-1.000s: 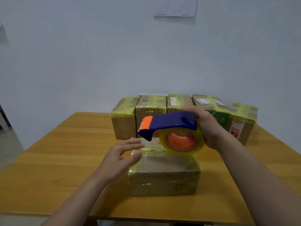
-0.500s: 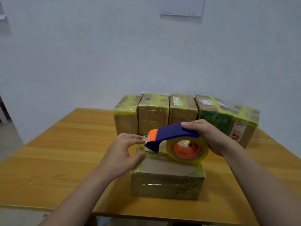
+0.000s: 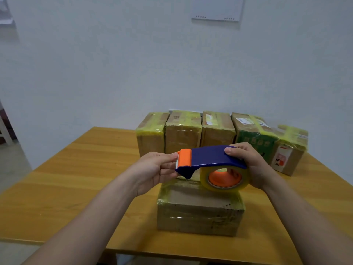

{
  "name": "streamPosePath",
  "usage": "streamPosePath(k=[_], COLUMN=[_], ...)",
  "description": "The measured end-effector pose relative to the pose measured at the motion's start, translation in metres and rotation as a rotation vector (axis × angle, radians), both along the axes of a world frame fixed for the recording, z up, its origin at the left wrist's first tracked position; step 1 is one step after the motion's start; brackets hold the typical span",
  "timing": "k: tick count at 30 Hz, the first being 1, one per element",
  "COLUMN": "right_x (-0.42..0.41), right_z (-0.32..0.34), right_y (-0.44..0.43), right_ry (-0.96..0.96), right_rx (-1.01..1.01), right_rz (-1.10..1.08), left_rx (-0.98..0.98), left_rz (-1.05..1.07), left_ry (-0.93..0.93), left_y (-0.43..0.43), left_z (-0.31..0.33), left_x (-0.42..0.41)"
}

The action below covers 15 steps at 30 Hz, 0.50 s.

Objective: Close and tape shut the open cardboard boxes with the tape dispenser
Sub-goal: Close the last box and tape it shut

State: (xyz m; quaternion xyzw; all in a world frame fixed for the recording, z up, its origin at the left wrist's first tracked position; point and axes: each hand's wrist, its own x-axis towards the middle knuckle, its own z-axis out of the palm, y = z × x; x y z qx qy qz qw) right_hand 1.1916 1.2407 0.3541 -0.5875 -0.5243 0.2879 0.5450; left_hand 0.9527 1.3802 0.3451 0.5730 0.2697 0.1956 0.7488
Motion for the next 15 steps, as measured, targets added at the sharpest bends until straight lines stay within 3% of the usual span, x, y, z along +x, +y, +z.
streamPosePath(k=[8, 15], right_x=[0.005, 0.003], right_z=[-0.008, -0.013], right_y=[0.000, -0.002], right_ry=[0.217, 0.283], right_rx=[0.133, 0.152], right_rz=[0.039, 0.037], left_rx=[-0.296, -0.281], left_rz=[0.002, 0.043], left_ry=[-0.221, -0.188], left_y=[-0.010, -0.006], left_z=[0.004, -0.004], left_x=[0.009, 0.012])
